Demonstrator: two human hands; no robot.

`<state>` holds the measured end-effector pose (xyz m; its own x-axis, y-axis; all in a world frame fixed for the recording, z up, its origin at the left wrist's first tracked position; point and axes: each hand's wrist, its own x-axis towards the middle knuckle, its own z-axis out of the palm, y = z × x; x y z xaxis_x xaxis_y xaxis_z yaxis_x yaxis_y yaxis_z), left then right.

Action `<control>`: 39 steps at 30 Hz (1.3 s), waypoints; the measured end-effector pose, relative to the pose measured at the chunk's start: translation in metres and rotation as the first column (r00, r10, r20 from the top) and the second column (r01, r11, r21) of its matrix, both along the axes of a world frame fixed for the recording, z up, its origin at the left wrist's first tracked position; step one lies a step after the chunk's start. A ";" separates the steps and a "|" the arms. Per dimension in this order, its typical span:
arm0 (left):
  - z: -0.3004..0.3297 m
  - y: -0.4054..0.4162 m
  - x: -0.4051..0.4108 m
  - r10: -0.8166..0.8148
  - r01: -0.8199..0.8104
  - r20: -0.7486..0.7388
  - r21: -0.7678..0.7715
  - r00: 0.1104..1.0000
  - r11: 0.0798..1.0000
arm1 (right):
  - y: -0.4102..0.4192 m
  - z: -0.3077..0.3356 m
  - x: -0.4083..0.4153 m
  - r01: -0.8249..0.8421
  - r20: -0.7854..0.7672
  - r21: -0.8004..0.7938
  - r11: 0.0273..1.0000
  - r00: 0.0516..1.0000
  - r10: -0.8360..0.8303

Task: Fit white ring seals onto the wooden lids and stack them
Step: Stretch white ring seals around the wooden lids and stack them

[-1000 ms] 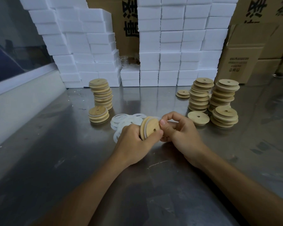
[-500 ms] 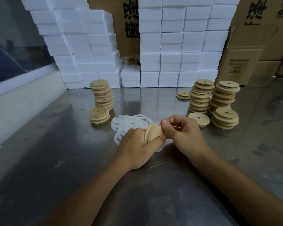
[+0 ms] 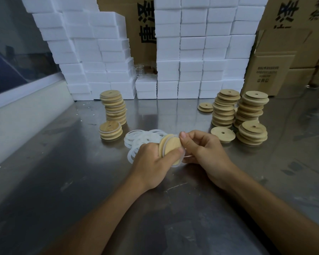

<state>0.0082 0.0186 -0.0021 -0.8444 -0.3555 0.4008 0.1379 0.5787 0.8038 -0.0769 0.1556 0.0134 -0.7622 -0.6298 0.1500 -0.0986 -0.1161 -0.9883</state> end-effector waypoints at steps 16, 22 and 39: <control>-0.003 0.000 -0.002 0.007 -0.007 -0.014 -0.031 1.000 0.999 | -0.003 -0.003 -0.001 0.084 -0.108 -0.028 0.996 0.990 -0.087; -0.001 -0.003 -0.002 -0.044 0.043 0.013 0.092 0.999 0.995 | -0.003 -0.008 0.000 0.188 -0.519 0.021 0.982 0.841 -0.150; -0.001 0.001 0.000 0.028 -0.038 -0.183 -0.049 0.983 0.998 | -0.004 -0.001 -0.001 0.027 -0.092 -0.035 0.999 0.995 -0.030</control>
<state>0.0078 0.0194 -0.0036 -0.7439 -0.3567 0.5652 0.2590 0.6257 0.7358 -0.0779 0.1515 0.0125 -0.7613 -0.6017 0.2417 -0.1932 -0.1453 -0.9703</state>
